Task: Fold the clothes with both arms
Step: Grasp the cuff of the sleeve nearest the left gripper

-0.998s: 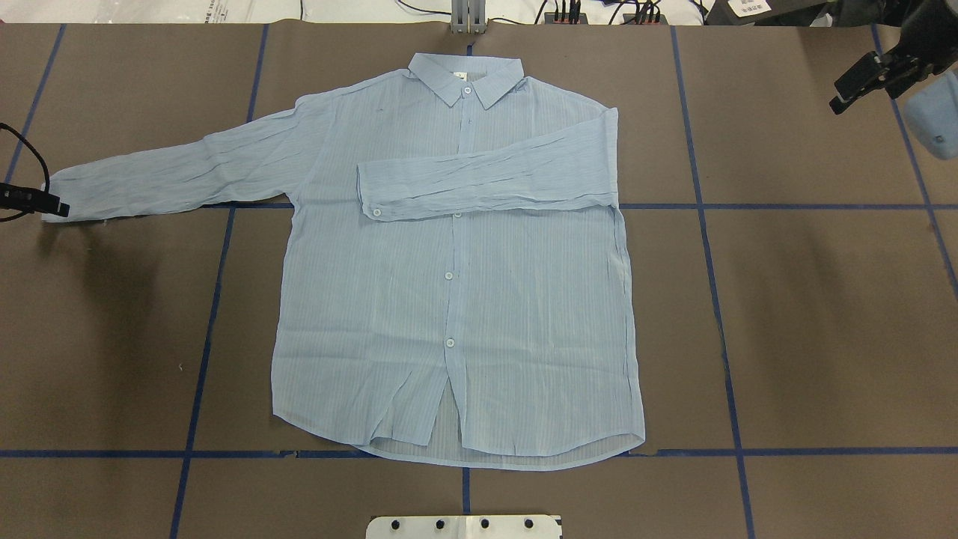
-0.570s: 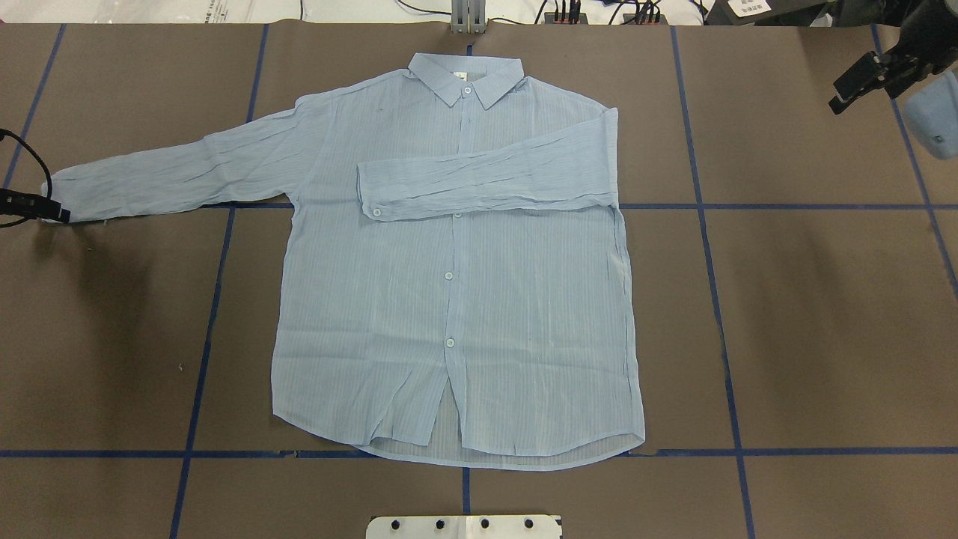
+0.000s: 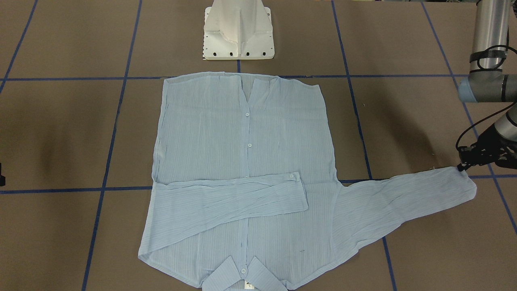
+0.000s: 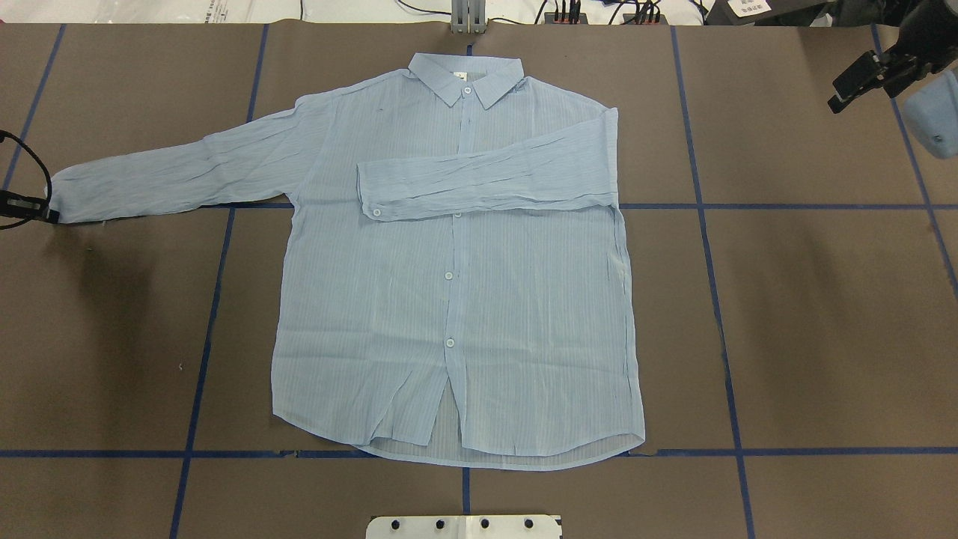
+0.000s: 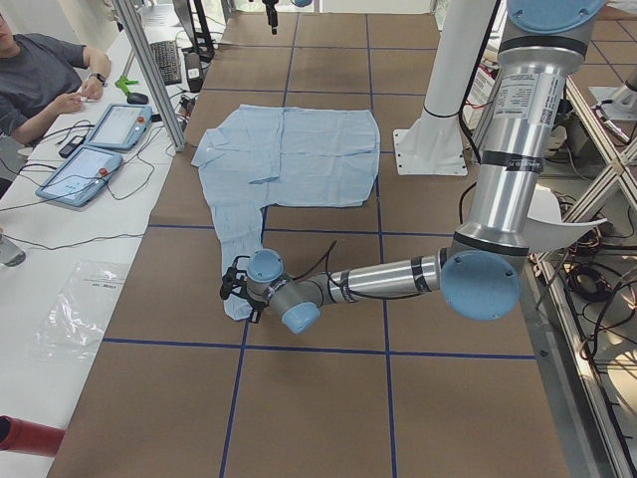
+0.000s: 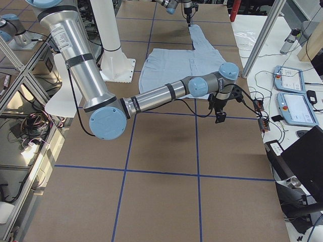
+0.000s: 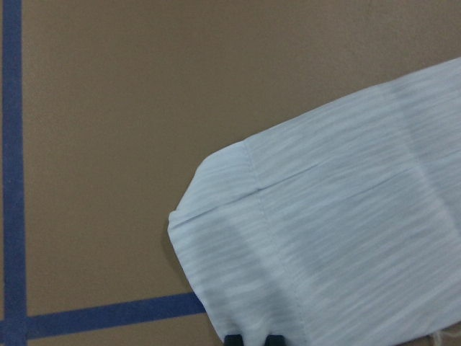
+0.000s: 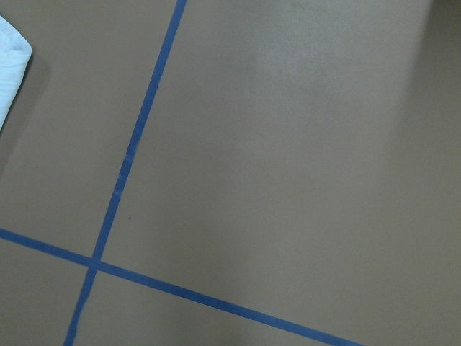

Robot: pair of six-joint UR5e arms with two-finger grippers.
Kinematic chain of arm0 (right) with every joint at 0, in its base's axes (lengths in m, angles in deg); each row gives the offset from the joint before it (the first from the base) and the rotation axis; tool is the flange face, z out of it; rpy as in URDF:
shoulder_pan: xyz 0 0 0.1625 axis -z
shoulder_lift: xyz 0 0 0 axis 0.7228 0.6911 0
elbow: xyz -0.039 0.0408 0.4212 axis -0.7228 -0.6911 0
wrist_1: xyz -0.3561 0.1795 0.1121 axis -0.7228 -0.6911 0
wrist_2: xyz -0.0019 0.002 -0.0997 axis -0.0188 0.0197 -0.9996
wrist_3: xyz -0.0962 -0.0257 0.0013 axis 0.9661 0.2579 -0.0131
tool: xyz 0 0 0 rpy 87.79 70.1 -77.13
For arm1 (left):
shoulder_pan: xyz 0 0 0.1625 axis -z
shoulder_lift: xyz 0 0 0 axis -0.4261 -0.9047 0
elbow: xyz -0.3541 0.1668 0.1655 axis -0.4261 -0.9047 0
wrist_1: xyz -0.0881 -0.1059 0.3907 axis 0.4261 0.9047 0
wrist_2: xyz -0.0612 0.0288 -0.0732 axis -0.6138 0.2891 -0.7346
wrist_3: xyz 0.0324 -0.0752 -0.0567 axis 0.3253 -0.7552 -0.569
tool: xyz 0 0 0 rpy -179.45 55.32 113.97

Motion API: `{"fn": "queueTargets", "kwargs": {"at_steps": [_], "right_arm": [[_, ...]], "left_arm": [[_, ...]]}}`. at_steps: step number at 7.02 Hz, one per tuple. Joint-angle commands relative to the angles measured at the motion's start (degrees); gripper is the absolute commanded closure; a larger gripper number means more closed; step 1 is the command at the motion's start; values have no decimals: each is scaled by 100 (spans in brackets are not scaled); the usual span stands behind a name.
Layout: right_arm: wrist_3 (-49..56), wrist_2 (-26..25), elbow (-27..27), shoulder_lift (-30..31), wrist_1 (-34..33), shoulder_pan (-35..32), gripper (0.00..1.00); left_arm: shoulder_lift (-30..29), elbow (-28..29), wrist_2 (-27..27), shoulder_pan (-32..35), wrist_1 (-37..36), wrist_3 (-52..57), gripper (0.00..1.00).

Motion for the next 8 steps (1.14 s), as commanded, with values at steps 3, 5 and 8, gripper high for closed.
{"fn": "queueTargets", "kwargs": {"at_steps": [3, 5, 8], "right_arm": [[-54, 0, 2, -24, 0, 0, 0], [-63, -8, 2, -7, 0, 0, 0], [-72, -8, -6, 11, 0, 0, 0]], "left_arm": [[-89, -1212, -111, 52, -349, -158, 100], [-622, -1732, -497, 43, -1113, -1146, 100], [-1992, -1866, -754, -760, -1459, -3682, 100]]}}
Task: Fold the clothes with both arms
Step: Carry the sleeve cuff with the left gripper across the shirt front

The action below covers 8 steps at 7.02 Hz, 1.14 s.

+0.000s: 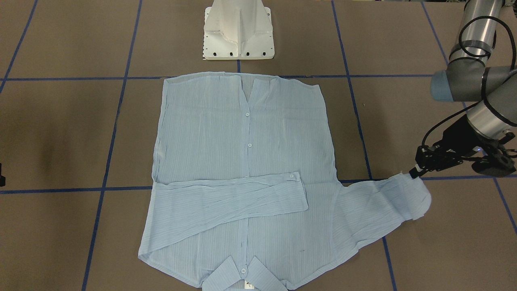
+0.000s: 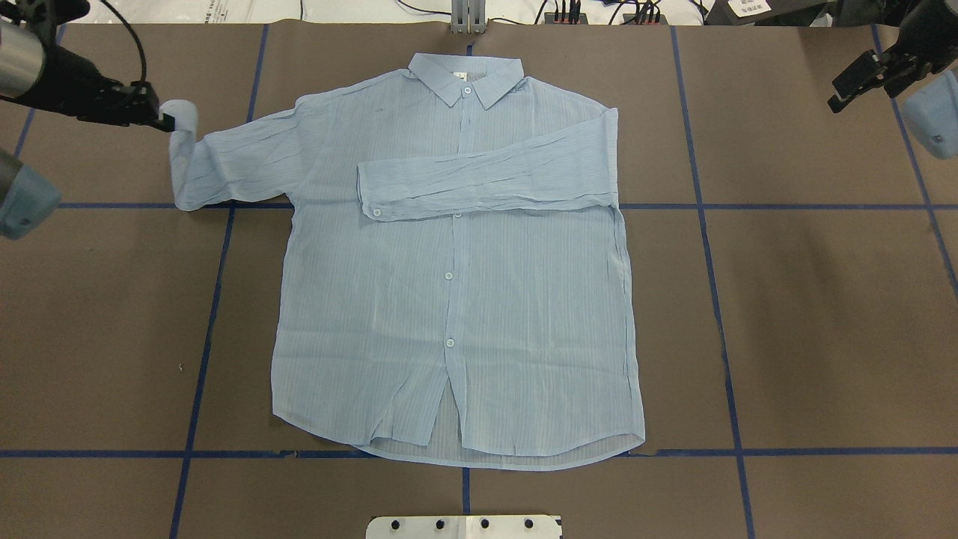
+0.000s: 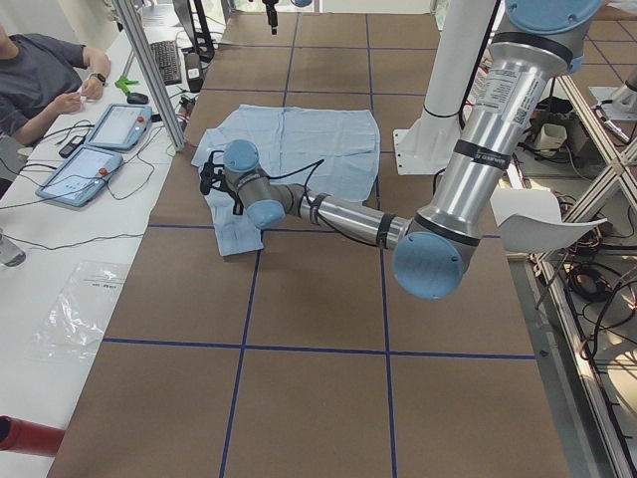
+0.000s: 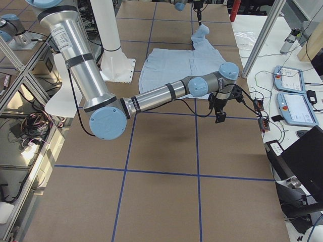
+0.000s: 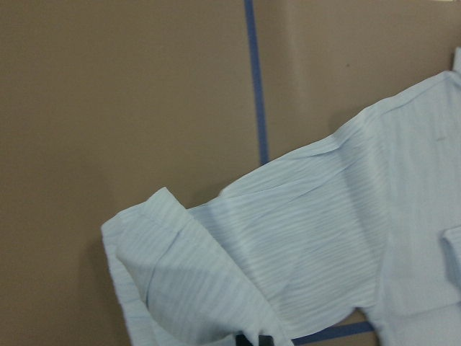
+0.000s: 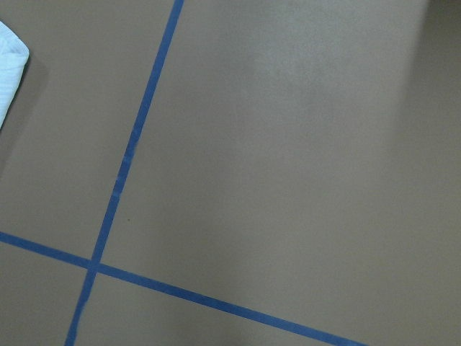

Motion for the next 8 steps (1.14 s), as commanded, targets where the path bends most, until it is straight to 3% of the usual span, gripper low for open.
{"fn": "queueTargets", "kwargs": {"at_steps": [1, 5, 8], "right_arm": [[-9, 0, -4, 8, 0, 0, 0], [-17, -9, -21, 25, 0, 9, 0], [-26, 0, -21, 16, -9, 9, 0]], "left_arm": [[-914, -14, 153, -817, -63, -1746, 100], [-2181, 406, 893, -1751, -54, -3113, 100], [-2474, 812, 1375, -2199, -37, -3177, 100]]}}
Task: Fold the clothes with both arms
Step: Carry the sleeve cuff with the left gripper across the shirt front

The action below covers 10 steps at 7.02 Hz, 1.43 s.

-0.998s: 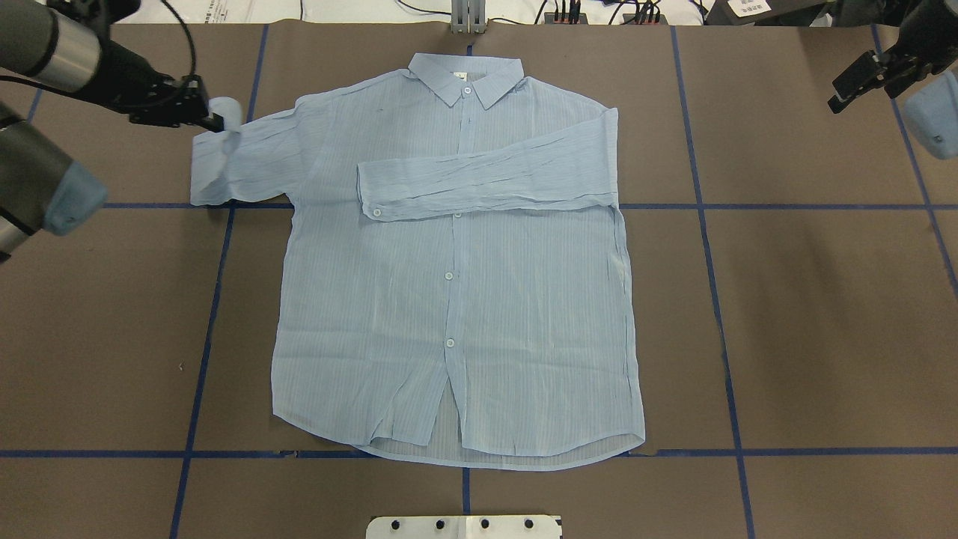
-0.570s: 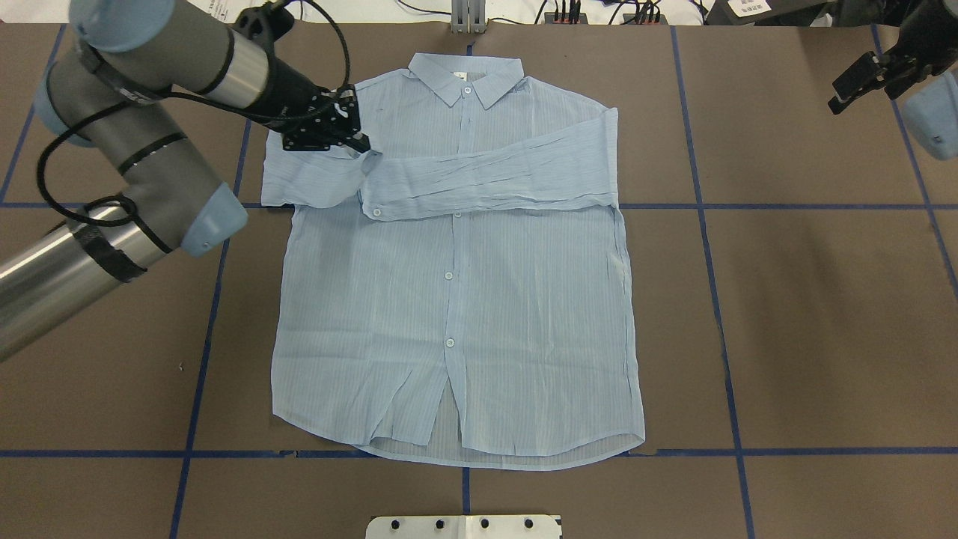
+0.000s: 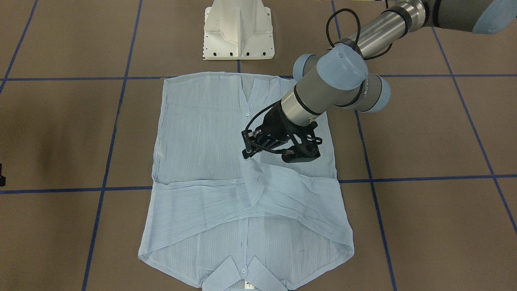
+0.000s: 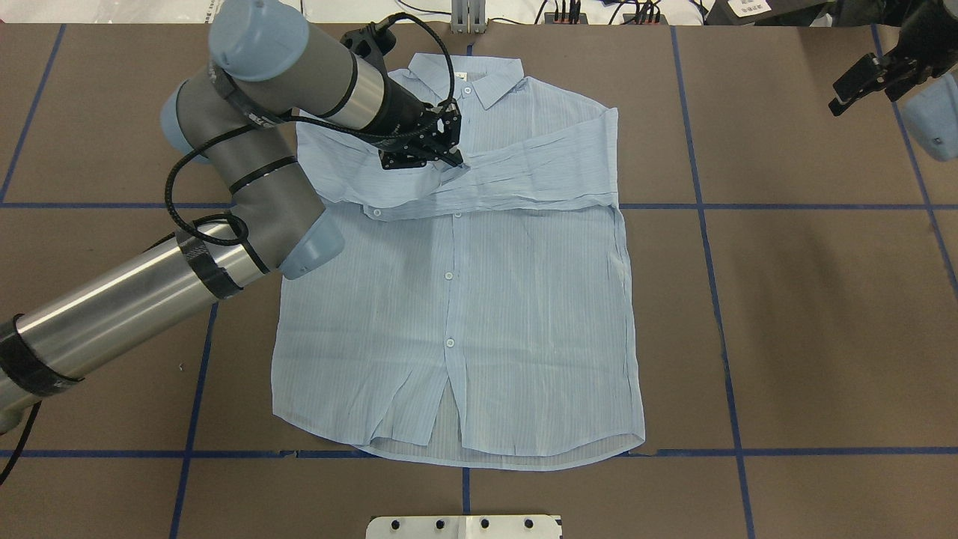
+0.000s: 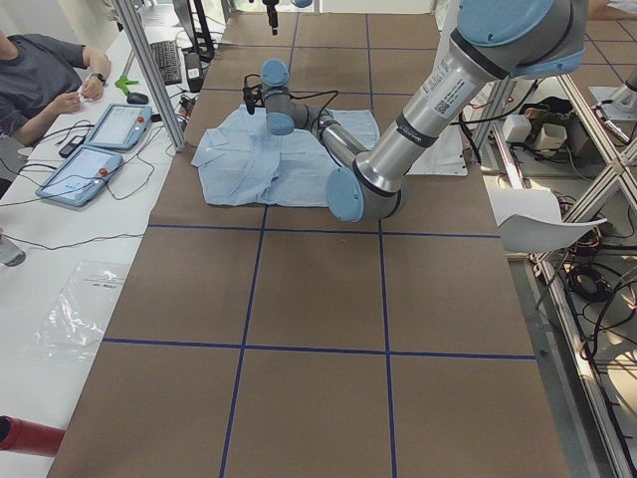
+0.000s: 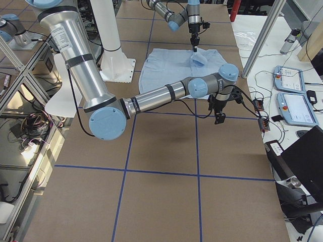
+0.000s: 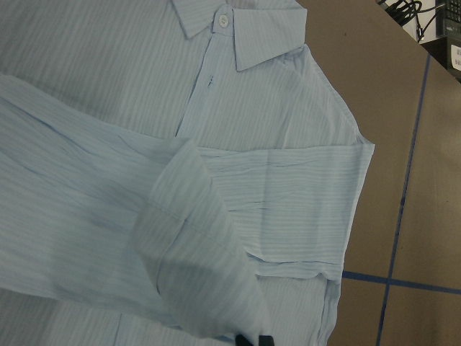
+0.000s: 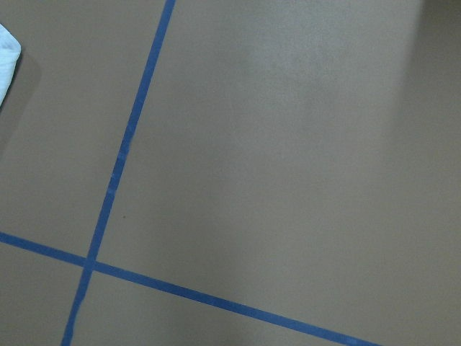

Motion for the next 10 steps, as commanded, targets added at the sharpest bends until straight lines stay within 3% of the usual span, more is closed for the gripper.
{"fn": "queueTargets", "kwargs": {"at_steps": [1, 3, 4, 5, 8, 10], "right_arm": [[-1, 1, 0, 4, -1, 0, 0], [-1, 1, -9, 4, -1, 0, 0], [-1, 1, -9, 4, -1, 0, 0], [8, 1, -18, 4, -1, 0, 0], [-62, 1, 17, 4, -1, 9, 0], [-874, -16, 323, 30, 17, 288, 0]], "left_arm": [[-93, 162, 426, -449, 20, -12, 100], [-277, 424, 830, -871, 46, -12, 100], [-426, 574, 1076, -1108, 64, -12, 68], [-471, 610, 1261, -1267, 73, 22, 1], [-542, 575, 1142, -1313, 3, 268, 0], [-185, 236, 956, -1304, -285, 688, 0]]}}
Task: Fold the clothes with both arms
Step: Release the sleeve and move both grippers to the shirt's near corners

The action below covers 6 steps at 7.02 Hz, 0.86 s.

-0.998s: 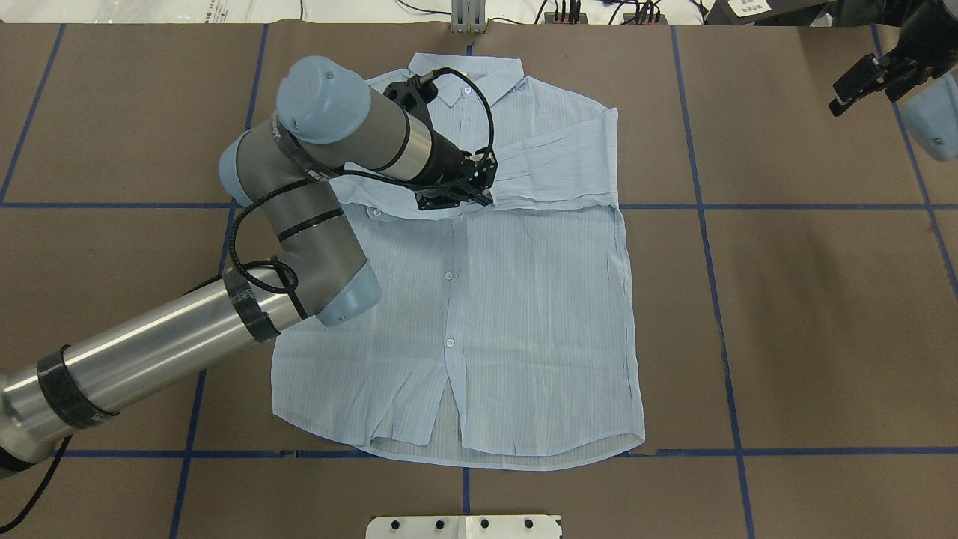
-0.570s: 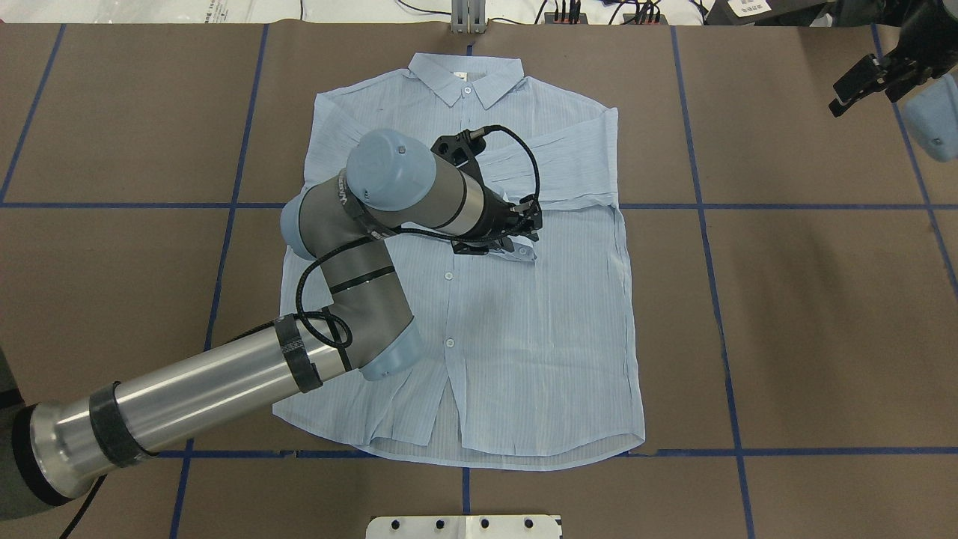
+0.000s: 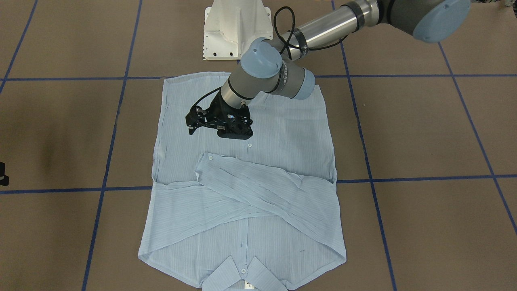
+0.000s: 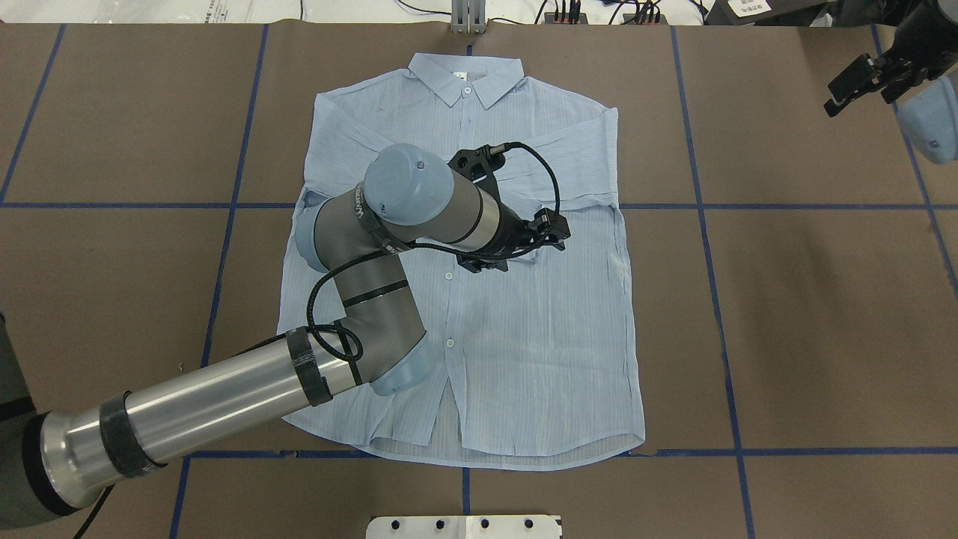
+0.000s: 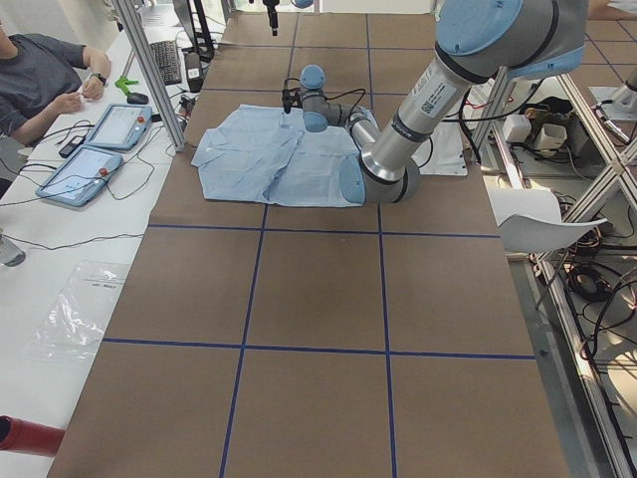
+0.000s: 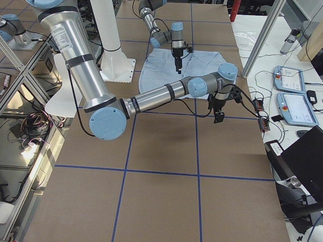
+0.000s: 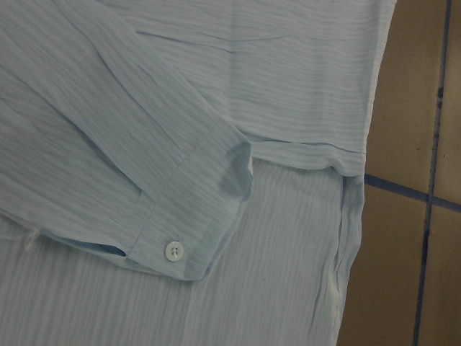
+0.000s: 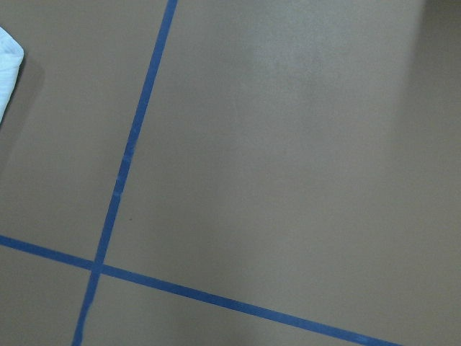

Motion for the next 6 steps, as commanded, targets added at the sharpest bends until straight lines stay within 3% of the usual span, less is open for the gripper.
{"fn": "queueTargets", "kwargs": {"at_steps": [1, 3, 4, 6], "right_arm": [[-1172, -92, 661, 236, 97, 490, 0], [-3259, -791, 1593, 1042, 1278, 1455, 0], [-4141, -1205, 2024, 1429, 1598, 2061, 0], [-5365, -2119, 2842, 1967, 1627, 3248, 0]], "left_arm": [[682, -938, -163, 33, -784, 697, 0], [1578, -2274, -164, 138, -1718, 1435, 0], [2192, -2872, -190, 147, -1835, 1665, 0], [2740, -3342, -138, 147, -1792, 1484, 0]]}}
